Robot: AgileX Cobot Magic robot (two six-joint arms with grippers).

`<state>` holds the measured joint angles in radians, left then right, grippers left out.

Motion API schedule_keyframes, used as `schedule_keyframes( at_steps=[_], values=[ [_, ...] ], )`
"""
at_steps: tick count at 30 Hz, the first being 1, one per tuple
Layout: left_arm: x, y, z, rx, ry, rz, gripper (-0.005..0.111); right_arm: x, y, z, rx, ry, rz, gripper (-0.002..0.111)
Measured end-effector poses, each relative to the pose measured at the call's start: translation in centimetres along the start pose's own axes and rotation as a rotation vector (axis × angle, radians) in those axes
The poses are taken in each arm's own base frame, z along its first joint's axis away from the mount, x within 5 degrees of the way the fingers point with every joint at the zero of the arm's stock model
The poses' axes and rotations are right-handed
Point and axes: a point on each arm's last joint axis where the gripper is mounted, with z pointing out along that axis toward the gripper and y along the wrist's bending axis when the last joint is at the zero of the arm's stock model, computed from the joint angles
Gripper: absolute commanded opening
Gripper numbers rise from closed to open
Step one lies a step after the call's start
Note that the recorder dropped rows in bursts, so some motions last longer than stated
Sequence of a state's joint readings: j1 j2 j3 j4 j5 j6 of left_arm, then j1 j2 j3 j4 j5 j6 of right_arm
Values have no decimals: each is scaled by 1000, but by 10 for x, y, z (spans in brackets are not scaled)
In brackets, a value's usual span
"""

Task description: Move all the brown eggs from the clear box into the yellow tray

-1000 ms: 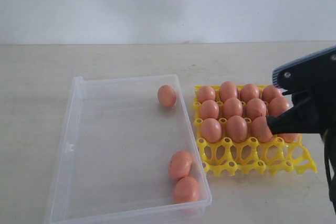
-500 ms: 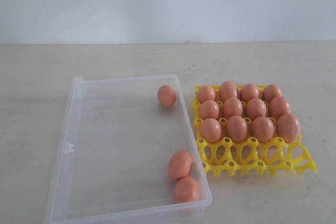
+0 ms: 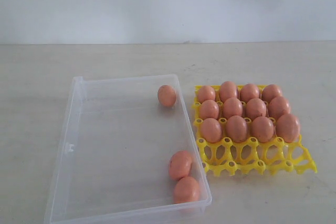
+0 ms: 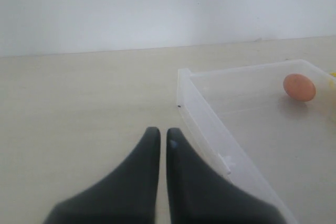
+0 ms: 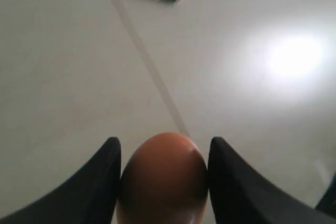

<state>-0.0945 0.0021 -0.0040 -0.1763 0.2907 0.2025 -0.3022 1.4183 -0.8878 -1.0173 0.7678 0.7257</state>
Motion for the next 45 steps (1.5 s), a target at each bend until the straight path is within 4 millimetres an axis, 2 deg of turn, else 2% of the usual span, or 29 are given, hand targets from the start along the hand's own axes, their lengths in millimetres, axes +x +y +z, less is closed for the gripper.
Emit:
schedule_keyframes(
  at_steps=[3,6,12,16,19,21,23,26,29,32,34,36,39,41,45],
  values=[
    [0,0,0,0,0,0,4,18,24,-7,-236,200,-66,0],
    [0,0,0,0,0,0,4,30,47,-21,-434,326,-148,0],
    [0,0,0,0,0,0,4,39,88,-58,-773,377,-324,0],
    [0,0,0,0,0,0,4,39,112,-86,-1115,307,-410,0],
    [0,0,0,0,0,0,4,34,124,-111,-1420,158,-475,0],
    [0,0,0,0,0,0,4,26,128,-126,-1594,-33,-490,0],
    [0,0,0,0,0,0,4,16,130,-135,-1683,-242,-485,0],
    [0,0,0,0,0,0,4,-5,131,-141,-1687,-499,-365,0],
    [0,0,0,0,0,0,4,-22,129,-138,-1568,-677,-284,0],
    [0,0,0,0,0,0,4,-29,128,-128,-1405,-804,-302,0],
    [0,0,0,0,0,0,4,-19,133,-118,-1338,-848,-333,0],
    [0,0,0,0,0,0,4,1,142,-101,-1308,-780,-333,0],
    [0,0,0,0,0,0,4,34,169,-72,-1384,-598,-355,0],
    [0,0,0,0,0,0,4,40,177,-68,-1442,-566,-351,0],
    [0,0,0,0,0,0,4,40,178,-75,-1524,-590,-339,0]
  ],
)
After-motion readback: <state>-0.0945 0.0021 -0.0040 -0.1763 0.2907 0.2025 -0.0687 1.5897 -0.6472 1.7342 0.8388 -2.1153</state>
